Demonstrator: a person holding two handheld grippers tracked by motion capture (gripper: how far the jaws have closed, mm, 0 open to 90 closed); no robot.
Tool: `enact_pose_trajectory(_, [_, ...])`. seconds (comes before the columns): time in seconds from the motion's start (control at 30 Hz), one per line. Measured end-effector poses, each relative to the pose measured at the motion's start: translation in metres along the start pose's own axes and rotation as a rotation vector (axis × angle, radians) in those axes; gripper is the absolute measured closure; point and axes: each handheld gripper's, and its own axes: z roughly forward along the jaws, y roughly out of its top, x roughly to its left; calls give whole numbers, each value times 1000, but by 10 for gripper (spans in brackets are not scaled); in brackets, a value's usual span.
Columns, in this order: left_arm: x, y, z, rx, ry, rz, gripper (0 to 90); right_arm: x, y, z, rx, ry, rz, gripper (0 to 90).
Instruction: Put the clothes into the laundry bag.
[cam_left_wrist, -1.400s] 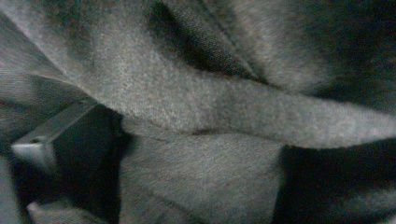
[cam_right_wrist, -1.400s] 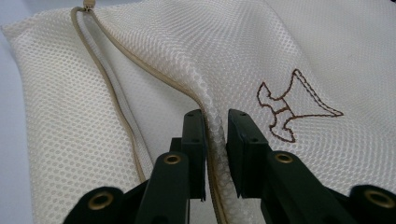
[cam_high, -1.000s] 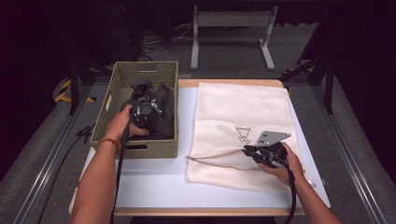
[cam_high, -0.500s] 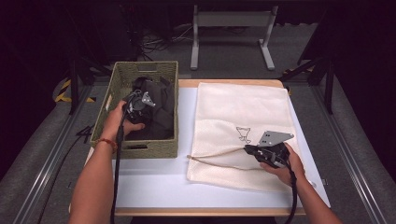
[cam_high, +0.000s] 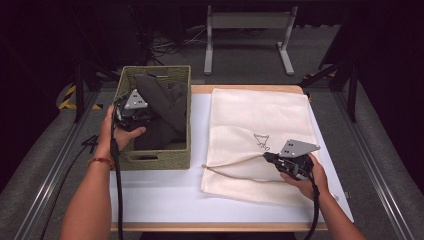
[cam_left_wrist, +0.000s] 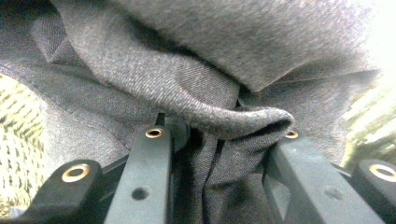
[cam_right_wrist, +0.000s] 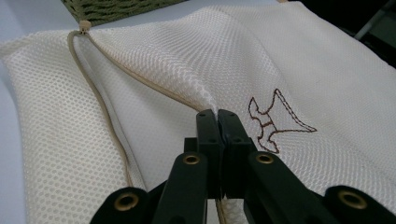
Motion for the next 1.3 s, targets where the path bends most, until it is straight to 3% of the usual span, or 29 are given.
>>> enact_pose_trajectory(0.03, [0, 0, -6, -34, 25, -12, 707, 0, 0, -1, -2, -2, 1, 888])
enact_pose_trajectory(0.07, [1, -1, -10, -60, 8, -27, 708, 0, 1, -2, -5, -4, 1, 888])
enact_pose_trajectory(0.23, [1, -2, -34, -154, 27, -53, 709, 0, 1, -2, -10, -6, 4, 888])
enact_pose_trajectory(0.47, [1, 1, -58, -237, 54, -88, 709, 0, 2, -3, -13, -12, 5, 888])
enact_pose_trajectory(0.7, [-4, 18, -89, -310, 76, -67, 710, 1, 3, -3, -16, -11, 7, 890])
enact_pose_trajectory(0.87, [-9, 30, -108, -351, 67, -56, 711, 0, 3, -4, -19, -16, 8, 891])
enact_pose_trajectory(1.0, [-17, 44, -131, -412, 49, -51, 711, -1, 4, -6, -30, -23, 16, 891])
enact_pose_trajectory(1.07, [-19, 46, -135, -416, 46, -45, 711, -1, 4, -6, -33, -24, 18, 892])
enact_pose_trajectory(1.3, [-45, 60, -160, -466, 17, 6, 711, -4, 6, -8, -40, -24, 28, 893])
